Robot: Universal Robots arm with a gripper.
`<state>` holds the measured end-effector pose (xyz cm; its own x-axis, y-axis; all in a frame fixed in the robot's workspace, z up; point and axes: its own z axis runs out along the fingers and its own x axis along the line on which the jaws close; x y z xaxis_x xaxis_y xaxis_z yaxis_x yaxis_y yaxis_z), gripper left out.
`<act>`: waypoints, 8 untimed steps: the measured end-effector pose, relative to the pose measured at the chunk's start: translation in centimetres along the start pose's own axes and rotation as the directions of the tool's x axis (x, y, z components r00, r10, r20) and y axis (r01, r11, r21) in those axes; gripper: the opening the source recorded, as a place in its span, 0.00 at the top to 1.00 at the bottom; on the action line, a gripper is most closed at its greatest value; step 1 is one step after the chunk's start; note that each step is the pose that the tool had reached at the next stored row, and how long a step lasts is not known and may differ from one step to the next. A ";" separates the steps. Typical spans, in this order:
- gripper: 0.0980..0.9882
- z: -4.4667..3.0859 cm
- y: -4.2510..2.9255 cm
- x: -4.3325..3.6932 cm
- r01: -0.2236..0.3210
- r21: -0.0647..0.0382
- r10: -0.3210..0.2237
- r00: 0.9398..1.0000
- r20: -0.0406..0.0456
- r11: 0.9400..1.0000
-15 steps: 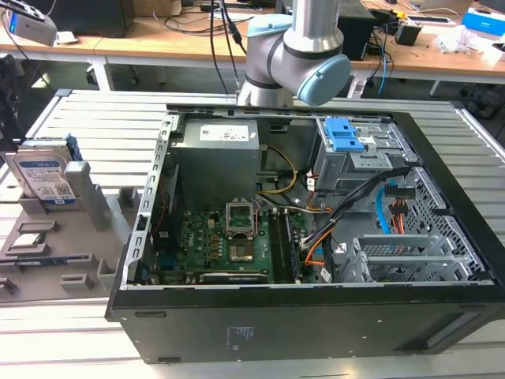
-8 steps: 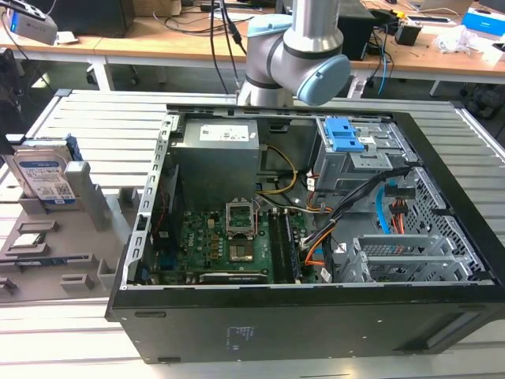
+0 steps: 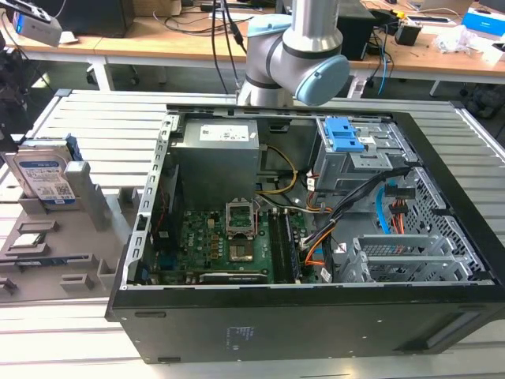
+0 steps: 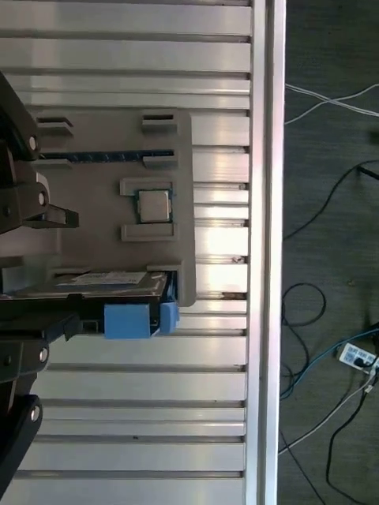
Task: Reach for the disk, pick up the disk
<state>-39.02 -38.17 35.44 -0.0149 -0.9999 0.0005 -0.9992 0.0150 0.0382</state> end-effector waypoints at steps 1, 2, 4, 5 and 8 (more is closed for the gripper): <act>0.50 0.12 0.00 0.00 -0.025 0.000 0.025 1.000 0.001 1.000; 0.50 0.33 -0.02 -0.01 -0.057 0.000 0.057 0.998 0.002 0.998; 0.50 0.52 0.18 -0.44 -0.062 0.000 0.062 0.998 0.003 0.998; 0.50 0.64 0.39 -0.72 -0.062 0.000 0.062 0.998 0.003 0.998; 0.50 0.88 1.08 -1.15 -0.060 0.000 0.060 0.998 0.003 0.998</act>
<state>-40.11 -37.00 34.60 -0.0753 -0.9972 0.0001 -0.9964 0.0753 0.0382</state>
